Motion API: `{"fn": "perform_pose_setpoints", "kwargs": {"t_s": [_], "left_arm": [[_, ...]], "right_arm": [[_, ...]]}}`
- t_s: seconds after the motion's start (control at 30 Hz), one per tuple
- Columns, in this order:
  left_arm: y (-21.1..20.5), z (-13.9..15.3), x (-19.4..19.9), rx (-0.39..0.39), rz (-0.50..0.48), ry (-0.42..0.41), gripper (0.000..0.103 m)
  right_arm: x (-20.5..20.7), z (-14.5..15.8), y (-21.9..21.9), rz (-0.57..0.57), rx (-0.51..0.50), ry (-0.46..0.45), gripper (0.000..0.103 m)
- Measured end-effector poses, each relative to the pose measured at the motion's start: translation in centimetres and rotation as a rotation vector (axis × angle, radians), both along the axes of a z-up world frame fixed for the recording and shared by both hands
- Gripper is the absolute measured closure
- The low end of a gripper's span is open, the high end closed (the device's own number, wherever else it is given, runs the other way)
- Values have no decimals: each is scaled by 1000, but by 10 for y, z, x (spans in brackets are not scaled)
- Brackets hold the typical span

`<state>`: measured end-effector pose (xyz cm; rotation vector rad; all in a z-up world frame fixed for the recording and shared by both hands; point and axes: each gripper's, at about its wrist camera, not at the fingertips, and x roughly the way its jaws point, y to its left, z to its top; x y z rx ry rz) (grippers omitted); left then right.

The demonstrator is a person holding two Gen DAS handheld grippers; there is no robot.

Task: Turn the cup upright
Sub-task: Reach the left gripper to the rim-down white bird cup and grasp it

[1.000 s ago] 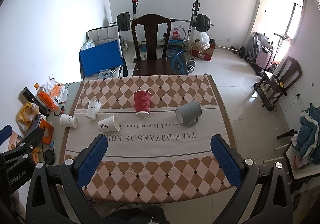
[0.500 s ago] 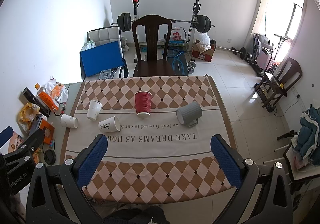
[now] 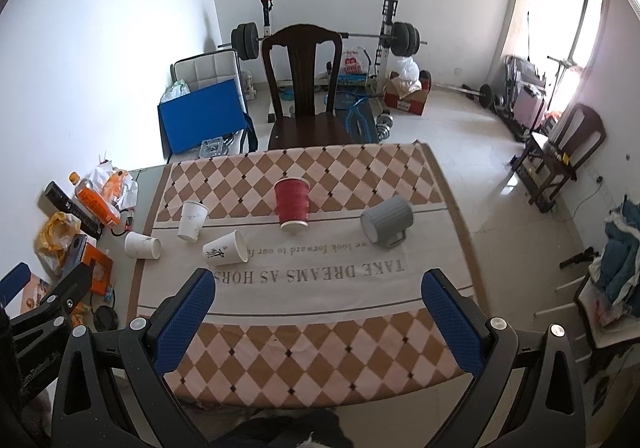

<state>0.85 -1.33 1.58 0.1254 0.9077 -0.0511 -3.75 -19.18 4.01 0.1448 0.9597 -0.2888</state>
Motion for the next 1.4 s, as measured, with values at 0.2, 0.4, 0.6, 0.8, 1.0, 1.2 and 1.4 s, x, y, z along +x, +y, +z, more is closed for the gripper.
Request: {"fn": "perform_pose_setpoints", "kwargs": {"t_s": [0.2,0.4,0.6,0.8,1.0,1.2,1.4], "left_arm": [[20,-51,32,67,78,89,0],[69,-124,67,112,174,221,0],[106,-189,109,121,269,337,0],[149,-245,162,73,376,445,0],[191,-293,208,-195,529,590,1],[226,-327,234,-559,729,626,5],[238,-349,259,-644,828,613,18]], "right_arm": [[45,-66,30,17,31,133,0],[87,-179,53,16,53,275,0],[141,-278,97,91,63,421,3],[186,-338,133,166,53,517,4],[217,-372,135,127,56,584,4],[227,-386,121,23,75,593,4],[231,-394,119,-7,67,590,4]]}}
